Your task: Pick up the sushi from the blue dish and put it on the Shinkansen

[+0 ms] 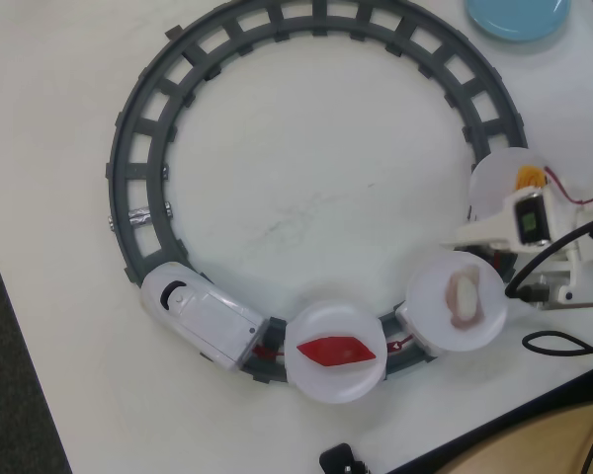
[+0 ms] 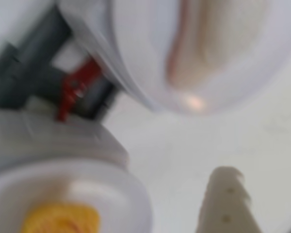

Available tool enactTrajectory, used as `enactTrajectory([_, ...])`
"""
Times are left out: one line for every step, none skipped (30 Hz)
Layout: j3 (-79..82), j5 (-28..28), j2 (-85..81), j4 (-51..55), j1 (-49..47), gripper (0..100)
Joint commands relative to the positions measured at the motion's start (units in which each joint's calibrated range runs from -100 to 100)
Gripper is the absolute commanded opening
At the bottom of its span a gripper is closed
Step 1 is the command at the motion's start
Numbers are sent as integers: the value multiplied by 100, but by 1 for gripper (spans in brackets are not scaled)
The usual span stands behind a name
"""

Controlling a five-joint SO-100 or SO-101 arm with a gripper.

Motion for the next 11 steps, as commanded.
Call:
enactTrajectory([-371, -3, -769, 24, 418, 31])
enactTrajectory([-371, -8, -895, 16, 559, 31])
enactTrajectory([-371, -13, -1036, 16, 717, 31])
enactTrajectory([-371, -13, -1145, 16, 876, 31])
enactTrajectory([-362, -13, -1245, 24, 1043, 31])
enactTrajectory([-335, -13, -1329, 58, 1210, 31])
enactTrajectory([-263, -13, -1371, 84, 1386, 31])
enactTrajectory([-120, -13, -1429, 84, 1562, 31])
enactTrajectory([51, -13, -1462, 84, 1712, 31])
enactTrajectory([248, -13, -1487, 41, 1844, 30])
enactTrajectory([446, -8, -1521, 7, 1958, 30])
